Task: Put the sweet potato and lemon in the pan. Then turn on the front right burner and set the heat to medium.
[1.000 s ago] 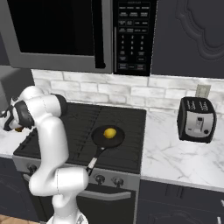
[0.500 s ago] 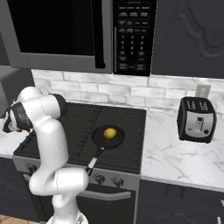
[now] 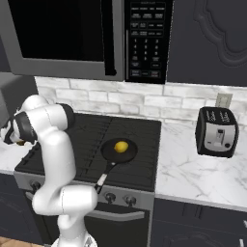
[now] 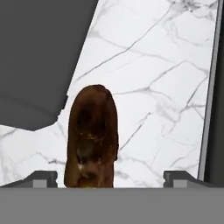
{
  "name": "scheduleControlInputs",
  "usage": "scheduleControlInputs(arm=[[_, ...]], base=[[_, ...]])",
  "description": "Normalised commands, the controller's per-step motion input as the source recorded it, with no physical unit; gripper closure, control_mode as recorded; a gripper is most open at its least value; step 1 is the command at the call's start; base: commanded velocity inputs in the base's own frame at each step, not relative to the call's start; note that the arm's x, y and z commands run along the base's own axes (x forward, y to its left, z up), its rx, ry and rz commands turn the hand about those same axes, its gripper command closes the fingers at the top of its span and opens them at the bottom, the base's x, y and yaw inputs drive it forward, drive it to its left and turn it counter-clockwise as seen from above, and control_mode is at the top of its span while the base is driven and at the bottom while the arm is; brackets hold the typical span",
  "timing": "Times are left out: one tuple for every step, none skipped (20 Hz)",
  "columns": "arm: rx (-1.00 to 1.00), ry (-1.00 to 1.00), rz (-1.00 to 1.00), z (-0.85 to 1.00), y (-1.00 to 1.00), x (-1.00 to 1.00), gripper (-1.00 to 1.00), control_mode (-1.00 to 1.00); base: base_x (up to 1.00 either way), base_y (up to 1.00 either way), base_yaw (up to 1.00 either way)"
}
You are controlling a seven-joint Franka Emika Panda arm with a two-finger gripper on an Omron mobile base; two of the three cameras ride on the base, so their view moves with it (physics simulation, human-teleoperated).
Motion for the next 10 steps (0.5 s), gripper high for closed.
scheduleControlInputs(arm=[[0.00,0.07,0.00,-0.16,0.00,0.02,-1.00,-1.00],[0.00,0.08,0.00,-0.23,0.00,0.01,-1.00,-1.00],[0.00,0.07,0.00,-0.23,0.00,0.00,-1.00,-1.00],[0.00,0.07,0.00,-0.29,0.00,0.00,-1.00,-1.00],[0.00,0.07,0.00,-0.32,0.00,0.00,-1.00,-1.00],[0.00,0.05,0.00,-0.35,0.00,0.00,-1.00,-1.00],[0.00,0.04,0.00,-0.39,0.00,0.01,-1.00,-1.00],[0.00,0.04,0.00,-0.40,0.00,0.04,-1.00,-1.00],[0.00,0.04,0.00,-0.42,0.00,0.09,-1.00,-1.00],[0.00,0.04,0.00,-0.41,0.00,0.19,-1.00,-1.00]], base=[[0.00,0.00,0.00],[0.00,0.00,0.00],[0.00,0.00,0.00],[0.00,0.00,0.00],[0.00,0.00,0.00],[0.00,0.00,0.00],[0.00,0.00,0.00],[0.00,0.00,0.00],[0.00,0.00,0.00],[0.00,0.00,0.00]])
